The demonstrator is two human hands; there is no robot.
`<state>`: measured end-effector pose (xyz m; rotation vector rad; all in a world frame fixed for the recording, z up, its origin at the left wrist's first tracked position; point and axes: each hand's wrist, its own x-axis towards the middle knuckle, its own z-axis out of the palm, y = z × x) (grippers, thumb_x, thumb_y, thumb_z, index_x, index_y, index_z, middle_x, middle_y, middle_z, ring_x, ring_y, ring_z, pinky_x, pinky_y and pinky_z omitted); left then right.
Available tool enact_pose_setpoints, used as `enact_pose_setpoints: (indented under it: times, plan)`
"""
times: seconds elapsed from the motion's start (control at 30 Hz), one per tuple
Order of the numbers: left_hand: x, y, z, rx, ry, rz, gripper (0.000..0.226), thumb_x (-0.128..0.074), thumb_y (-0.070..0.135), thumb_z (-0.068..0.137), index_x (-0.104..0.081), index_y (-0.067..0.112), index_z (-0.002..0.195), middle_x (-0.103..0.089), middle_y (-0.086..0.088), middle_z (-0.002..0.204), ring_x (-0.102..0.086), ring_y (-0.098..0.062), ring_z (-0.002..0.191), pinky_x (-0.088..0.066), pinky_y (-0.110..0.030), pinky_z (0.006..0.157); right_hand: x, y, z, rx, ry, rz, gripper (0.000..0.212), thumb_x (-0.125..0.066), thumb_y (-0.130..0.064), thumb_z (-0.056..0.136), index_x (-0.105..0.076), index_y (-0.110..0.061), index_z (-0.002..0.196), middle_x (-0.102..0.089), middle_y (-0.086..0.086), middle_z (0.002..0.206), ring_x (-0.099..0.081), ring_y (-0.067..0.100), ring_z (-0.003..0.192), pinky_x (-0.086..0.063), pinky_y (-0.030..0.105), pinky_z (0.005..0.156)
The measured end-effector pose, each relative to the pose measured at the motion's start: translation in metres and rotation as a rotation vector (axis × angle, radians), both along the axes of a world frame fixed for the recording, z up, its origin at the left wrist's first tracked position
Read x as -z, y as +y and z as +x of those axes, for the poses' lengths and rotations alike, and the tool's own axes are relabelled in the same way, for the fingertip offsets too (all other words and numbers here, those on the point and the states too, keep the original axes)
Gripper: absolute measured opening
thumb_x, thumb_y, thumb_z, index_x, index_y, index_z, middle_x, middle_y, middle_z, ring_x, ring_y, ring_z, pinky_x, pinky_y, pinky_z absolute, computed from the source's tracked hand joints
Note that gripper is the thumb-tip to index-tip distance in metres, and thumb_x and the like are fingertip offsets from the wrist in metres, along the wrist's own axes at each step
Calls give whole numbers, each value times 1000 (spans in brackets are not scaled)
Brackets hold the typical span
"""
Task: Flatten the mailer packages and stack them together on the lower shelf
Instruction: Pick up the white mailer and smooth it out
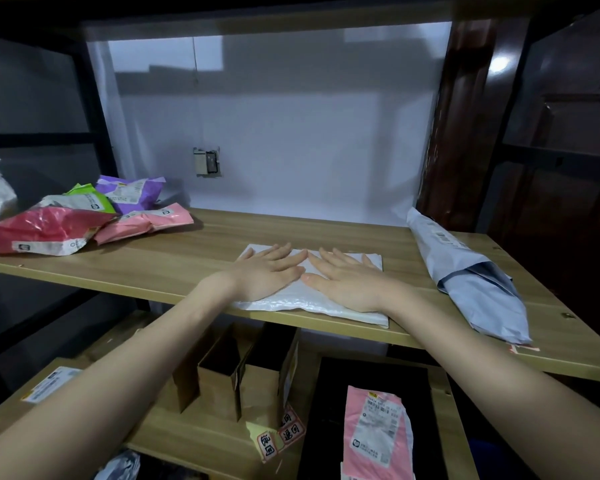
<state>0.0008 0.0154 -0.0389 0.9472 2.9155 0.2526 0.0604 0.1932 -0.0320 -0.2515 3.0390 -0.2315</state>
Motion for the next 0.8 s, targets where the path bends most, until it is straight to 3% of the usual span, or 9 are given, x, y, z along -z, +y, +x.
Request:
enact_pose_setpoints:
  times: [0.4, 0.6, 0.7, 0.8]
  plan:
    - [-3, 0, 4, 3, -21, -11, 57, -15, 58, 95, -3, 41, 148, 7, 10, 159, 9, -7, 146, 9, -40, 117, -1, -1, 0, 13, -19, 25, 65, -8, -63, 92, 2, -33, 149, 11, -11, 158, 11, 11, 146, 9, 48, 117]
    - [-2, -1, 3, 0, -23, 120, 61, -22, 58, 96, -4, 36, 150, 3, 10, 159, 5, -11, 147, 4, -41, 118, -1, -2, 2, 14, 7, 3, 66, -11, -63, 93, 1, -32, 150, 9, -10, 159, 9, 9, 146, 7, 45, 118]
    - [-3, -3, 7, 42, 13, 316, 58, -24, 57, 95, -22, 33, 147, -13, 8, 158, -11, -14, 146, -10, -42, 117, -2, -3, 5, 16, 52, -53, 65, -16, -62, 93, -5, -33, 150, 4, -6, 160, 5, 12, 147, 3, 46, 118]
    - [-5, -6, 18, 68, 227, 464, 61, -20, 60, 88, -46, 28, 133, -43, 7, 138, -40, -14, 129, -33, -37, 105, -4, -5, 13, 25, 270, -85, 53, -26, -51, 97, -36, -23, 141, -28, 1, 151, -22, 19, 141, -21, 43, 112]
